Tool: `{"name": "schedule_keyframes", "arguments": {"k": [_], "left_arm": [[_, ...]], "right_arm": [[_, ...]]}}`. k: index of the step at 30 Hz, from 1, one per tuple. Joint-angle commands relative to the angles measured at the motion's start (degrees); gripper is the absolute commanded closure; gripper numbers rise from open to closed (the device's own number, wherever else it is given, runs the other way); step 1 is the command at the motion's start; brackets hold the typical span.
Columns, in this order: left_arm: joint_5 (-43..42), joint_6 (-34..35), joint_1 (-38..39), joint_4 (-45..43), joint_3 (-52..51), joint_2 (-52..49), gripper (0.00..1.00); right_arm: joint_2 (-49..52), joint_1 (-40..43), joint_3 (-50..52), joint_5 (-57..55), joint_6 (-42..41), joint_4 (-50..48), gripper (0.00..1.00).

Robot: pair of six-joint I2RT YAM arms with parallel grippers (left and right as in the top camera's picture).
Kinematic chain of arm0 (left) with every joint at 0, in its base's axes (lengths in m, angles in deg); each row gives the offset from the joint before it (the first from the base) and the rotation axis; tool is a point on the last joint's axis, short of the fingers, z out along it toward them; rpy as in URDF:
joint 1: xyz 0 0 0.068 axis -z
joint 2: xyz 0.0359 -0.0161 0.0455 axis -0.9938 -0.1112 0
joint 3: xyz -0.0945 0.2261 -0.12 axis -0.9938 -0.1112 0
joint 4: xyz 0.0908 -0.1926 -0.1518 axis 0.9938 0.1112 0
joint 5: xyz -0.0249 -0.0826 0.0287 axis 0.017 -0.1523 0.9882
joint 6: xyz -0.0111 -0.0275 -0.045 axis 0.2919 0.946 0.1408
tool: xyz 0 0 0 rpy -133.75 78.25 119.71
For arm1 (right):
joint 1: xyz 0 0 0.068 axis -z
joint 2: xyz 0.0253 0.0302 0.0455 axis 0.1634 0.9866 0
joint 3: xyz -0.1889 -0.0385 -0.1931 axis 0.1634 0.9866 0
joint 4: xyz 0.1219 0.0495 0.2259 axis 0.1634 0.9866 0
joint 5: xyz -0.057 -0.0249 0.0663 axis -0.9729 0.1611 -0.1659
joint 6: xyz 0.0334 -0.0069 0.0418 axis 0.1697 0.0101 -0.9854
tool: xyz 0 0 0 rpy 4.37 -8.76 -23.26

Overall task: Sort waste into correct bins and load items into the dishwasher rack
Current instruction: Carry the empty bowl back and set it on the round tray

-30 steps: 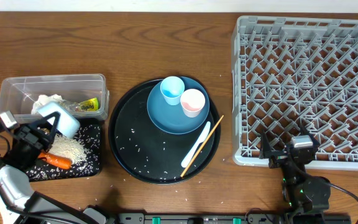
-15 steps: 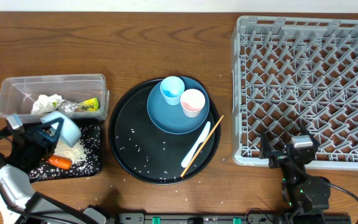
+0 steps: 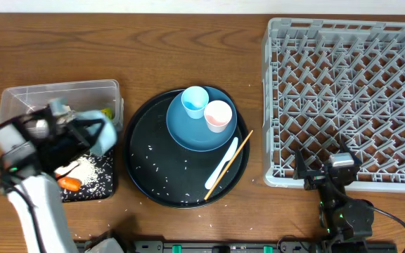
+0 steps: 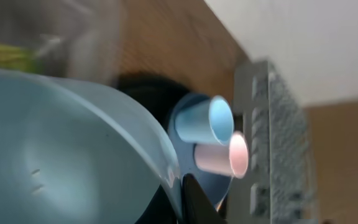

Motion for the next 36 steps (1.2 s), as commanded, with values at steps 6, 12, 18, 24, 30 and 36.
{"name": "schedule_keyframes", "arguments": {"k": [6, 12, 18, 24, 30, 36], "left_arm": [[33.14, 4.17, 27.50, 6.84, 1.14, 6.54, 0.94], [43.85, 5.33, 43.01, 8.48, 0.85, 3.28, 0.94], [47.41, 6.36, 52.09, 8.46, -0.26, -3.98, 0.93], [47.60, 6.60, 55.69, 8.46, -0.31, -12.48, 0.92], [47.58, 6.60, 55.69, 8.00, -0.24, -14.25, 0.61], [45.72, 6.51, 55.69, 8.55, 0.92, -12.37, 0.29]], "right_arm": [[-0.09, 0.35, 0.09, 0.24, 0.50, 0.22, 0.01], [-0.09, 0.35, 0.09, 0.24, 0.50, 0.22, 0.01], [-0.09, 0.35, 0.09, 0.24, 0.50, 0.22, 0.01], [-0.09, 0.35, 0.09, 0.26, 0.50, 0.22, 0.01], [-0.09, 0.35, 0.09, 0.24, 0.50, 0.24, 0.01], [-0.09, 0.35, 0.09, 0.26, 0.50, 0.22, 0.01]]}}
